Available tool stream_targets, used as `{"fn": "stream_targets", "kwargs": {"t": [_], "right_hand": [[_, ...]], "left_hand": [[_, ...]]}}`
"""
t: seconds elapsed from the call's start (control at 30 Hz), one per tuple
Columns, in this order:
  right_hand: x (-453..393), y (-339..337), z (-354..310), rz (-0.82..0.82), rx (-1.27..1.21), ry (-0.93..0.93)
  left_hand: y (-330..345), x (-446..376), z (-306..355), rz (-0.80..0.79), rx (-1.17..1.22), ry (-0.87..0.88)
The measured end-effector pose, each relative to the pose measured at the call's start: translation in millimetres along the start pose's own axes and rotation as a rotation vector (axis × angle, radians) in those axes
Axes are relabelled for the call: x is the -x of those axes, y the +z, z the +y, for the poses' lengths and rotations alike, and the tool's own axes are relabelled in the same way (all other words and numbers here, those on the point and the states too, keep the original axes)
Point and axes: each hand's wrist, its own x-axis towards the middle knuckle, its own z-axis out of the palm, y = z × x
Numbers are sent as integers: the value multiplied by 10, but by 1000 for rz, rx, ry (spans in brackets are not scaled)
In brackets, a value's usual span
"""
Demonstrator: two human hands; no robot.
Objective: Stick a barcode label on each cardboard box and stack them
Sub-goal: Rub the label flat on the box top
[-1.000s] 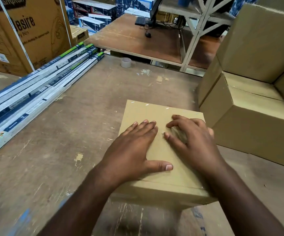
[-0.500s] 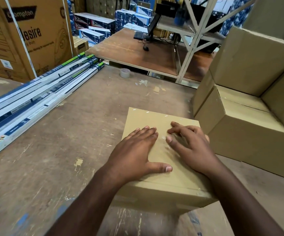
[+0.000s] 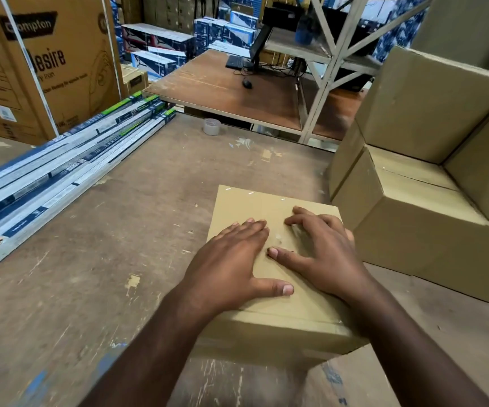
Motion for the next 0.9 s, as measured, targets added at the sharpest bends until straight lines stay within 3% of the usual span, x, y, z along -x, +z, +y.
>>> {"fn": "stream_targets", "kwargs": {"t": [0.13,0.2,0.53,0.67,0.77,0.9], "right_hand": [[-209,23,-54,142,62,53],[-306,19,-48,137,87,87],[250,-23,-38,-228,71,-271],[530,-108,-4,-240,139,-314],[403,-103,2,-214,280,-244],[330,-121,-10,-247,206,-257]], "left_hand": [[13,-20,0,-23,-16,-1],[2,-11,5,-10,-13,-14],[31,-33,-19,30,15,-61],[55,-40,-21,17,-7,-36],[48,-56,-31,-14,-32,-12],[31,-38,-63,12,-13,-32]]}}
